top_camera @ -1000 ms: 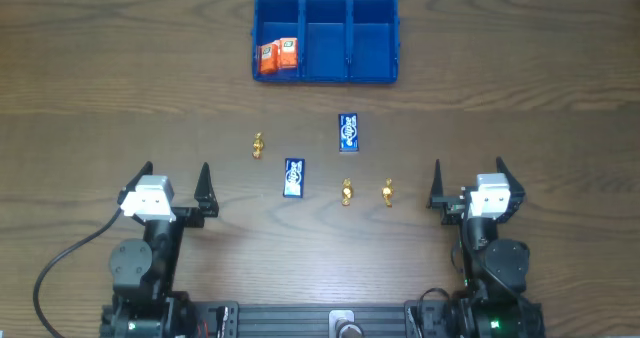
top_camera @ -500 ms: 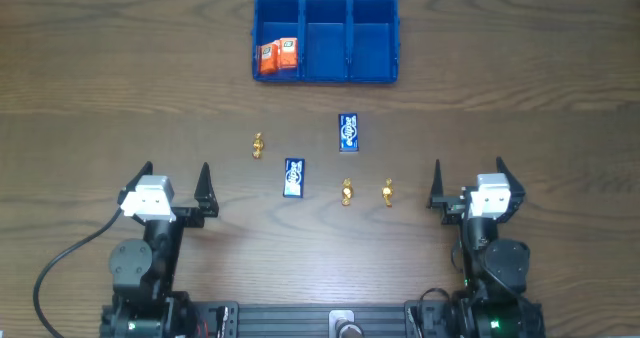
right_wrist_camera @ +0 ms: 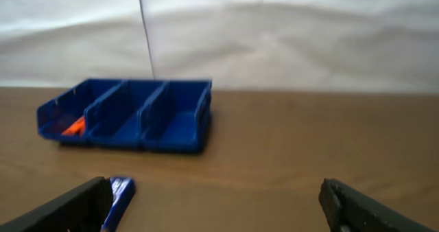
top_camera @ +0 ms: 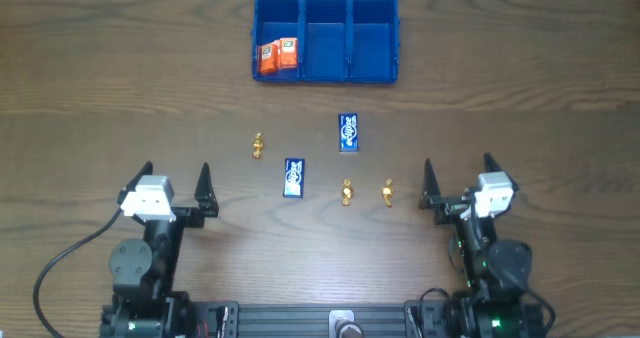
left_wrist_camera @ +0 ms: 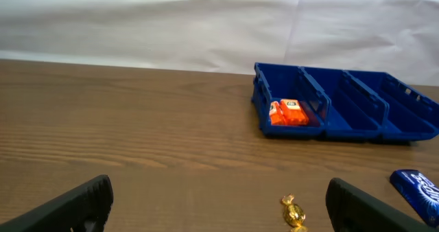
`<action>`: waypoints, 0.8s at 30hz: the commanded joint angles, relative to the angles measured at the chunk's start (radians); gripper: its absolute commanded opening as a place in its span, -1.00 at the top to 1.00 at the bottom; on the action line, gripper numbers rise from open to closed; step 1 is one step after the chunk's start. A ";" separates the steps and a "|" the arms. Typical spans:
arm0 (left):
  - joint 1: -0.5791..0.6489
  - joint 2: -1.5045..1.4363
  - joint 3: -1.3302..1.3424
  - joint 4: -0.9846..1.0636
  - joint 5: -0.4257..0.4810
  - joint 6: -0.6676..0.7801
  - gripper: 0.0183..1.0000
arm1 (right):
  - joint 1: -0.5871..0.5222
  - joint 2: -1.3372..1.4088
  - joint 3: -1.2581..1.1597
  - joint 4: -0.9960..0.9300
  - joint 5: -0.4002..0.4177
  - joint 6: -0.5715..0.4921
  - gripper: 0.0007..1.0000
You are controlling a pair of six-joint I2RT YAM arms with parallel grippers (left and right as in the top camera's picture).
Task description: Sort Candies Into Trays
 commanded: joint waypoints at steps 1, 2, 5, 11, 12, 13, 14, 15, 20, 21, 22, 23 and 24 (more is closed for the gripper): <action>0.004 -0.007 -0.016 -0.040 0.009 0.006 -1.00 | -0.007 0.253 0.259 -0.117 -0.032 0.120 -1.00; 0.004 -0.007 -0.016 -0.040 0.009 0.006 -1.00 | -0.007 0.322 0.327 -0.159 -0.042 0.120 -1.00; 0.004 -0.007 -0.016 -0.040 0.009 0.006 -1.00 | -0.004 0.521 0.526 -0.294 -0.086 0.120 -1.00; 0.004 -0.007 -0.016 -0.040 0.009 0.006 -1.00 | 0.087 0.908 0.897 -0.551 -0.175 0.120 -1.00; 0.004 -0.007 -0.016 -0.040 0.009 0.006 -1.00 | 0.122 0.962 0.943 -0.581 -0.174 0.121 -1.00; 0.004 -0.007 -0.016 -0.040 0.009 0.006 -1.00 | 0.164 1.016 0.988 -0.611 -0.174 0.121 -1.00; 0.004 -0.007 -0.016 -0.040 0.009 0.006 -1.00 | 0.221 1.085 1.044 -0.651 -0.166 0.134 -1.00; 0.004 -0.007 -0.016 -0.040 0.009 0.006 -1.00 | 0.268 1.141 1.089 -0.687 -0.147 0.155 -1.00; 0.004 -0.007 -0.016 -0.040 0.009 0.006 -1.00 | 0.480 1.442 1.312 -0.846 -0.101 0.278 -1.00; 0.004 -0.007 -0.016 -0.040 0.009 0.006 -1.00 | 0.510 1.496 1.349 -0.870 -0.095 0.300 -1.00; 0.004 -0.007 -0.016 -0.040 0.009 0.006 -1.00 | 0.544 1.559 1.387 -0.898 -0.072 0.337 -1.00; 0.004 -0.007 -0.016 -0.040 0.009 0.006 -1.00 | 0.569 1.607 1.415 -0.920 -0.048 0.374 -1.00; 0.004 -0.007 -0.016 -0.040 0.009 0.006 -0.99 | 0.592 1.654 1.438 -0.938 -0.027 0.411 -1.00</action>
